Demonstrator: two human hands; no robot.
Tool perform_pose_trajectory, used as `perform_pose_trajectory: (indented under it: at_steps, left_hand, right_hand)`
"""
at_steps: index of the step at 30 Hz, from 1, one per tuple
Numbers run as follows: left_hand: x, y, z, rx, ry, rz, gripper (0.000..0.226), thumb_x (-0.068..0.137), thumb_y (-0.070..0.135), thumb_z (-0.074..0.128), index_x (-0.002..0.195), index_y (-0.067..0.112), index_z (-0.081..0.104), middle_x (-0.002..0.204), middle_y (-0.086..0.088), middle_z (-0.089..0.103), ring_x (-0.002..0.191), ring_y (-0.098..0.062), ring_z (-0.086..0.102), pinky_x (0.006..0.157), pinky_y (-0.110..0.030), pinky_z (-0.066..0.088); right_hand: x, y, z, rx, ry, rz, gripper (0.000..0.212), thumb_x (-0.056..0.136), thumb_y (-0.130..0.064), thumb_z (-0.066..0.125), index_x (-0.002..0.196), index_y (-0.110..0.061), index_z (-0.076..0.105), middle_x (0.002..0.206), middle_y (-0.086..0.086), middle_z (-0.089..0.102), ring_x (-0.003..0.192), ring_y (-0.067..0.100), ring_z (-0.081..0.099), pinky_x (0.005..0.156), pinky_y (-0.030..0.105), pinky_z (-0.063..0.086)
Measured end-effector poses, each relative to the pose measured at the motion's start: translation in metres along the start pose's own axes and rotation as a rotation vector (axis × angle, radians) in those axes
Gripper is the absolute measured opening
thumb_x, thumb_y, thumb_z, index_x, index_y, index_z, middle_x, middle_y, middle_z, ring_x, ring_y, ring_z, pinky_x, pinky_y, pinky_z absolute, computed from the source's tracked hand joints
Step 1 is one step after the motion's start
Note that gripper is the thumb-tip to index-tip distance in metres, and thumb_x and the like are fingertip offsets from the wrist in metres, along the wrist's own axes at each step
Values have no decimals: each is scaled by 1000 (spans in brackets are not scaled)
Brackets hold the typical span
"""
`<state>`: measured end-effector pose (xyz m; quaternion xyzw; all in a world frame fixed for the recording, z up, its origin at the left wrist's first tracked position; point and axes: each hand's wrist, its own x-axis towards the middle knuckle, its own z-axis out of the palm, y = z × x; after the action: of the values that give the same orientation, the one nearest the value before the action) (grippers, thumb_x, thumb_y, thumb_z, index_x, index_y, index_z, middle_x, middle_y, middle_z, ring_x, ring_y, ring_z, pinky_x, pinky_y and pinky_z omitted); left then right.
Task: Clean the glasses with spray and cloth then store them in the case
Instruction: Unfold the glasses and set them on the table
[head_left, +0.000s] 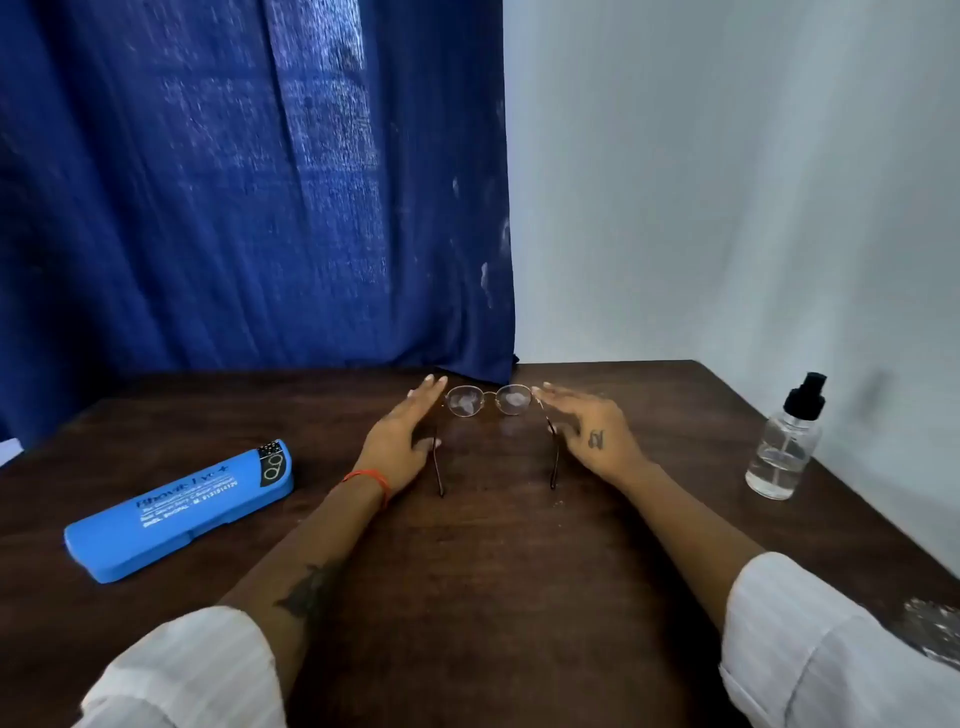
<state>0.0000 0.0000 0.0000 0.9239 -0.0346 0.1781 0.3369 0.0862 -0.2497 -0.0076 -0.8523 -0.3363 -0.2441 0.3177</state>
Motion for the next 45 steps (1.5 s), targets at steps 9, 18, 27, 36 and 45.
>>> perform_pose_trajectory:
  at_steps: [9,18,27,36,45]
  left_hand:
    - [17,3,7,-174,280,23,19,82,1,63,96,10,73,103,-3,71,99,-6,61,89,-1,38]
    - [-42,51,-11,-489,276,-53,15,84,8,64,96,9,70,94,-6,70,84,-13,68,71,-24,58]
    - [-121,78,-1,-625,193,-160,12,79,9,69,91,7,70,85,-7,71,76,-13,69,67,-23,58]
    - [-134,85,6,-604,212,-207,15,79,8,69,94,6,70,90,-10,71,79,-13,68,69,-21,58]
    - [-169,60,-34,-52,235,2,34,79,27,70,112,19,66,106,6,66,100,-5,60,87,-9,43]
  right_hand:
    - [12,-5,8,101,131,54,23,80,4,60,94,-8,74,96,6,73,91,17,68,87,24,50]
    - [-39,-55,-35,418,186,272,16,82,0,65,90,-11,73,86,2,71,77,17,69,78,27,54]
    - [-110,-84,-70,485,108,340,22,84,1,63,93,-18,70,82,4,71,76,11,69,72,28,58]
    - [-125,-97,-74,419,104,436,16,82,0,66,95,-8,71,86,14,72,74,20,69,73,29,58]
    - [-158,-144,-93,183,153,375,6,77,-16,74,82,-17,71,75,-8,67,66,-4,60,61,3,43]
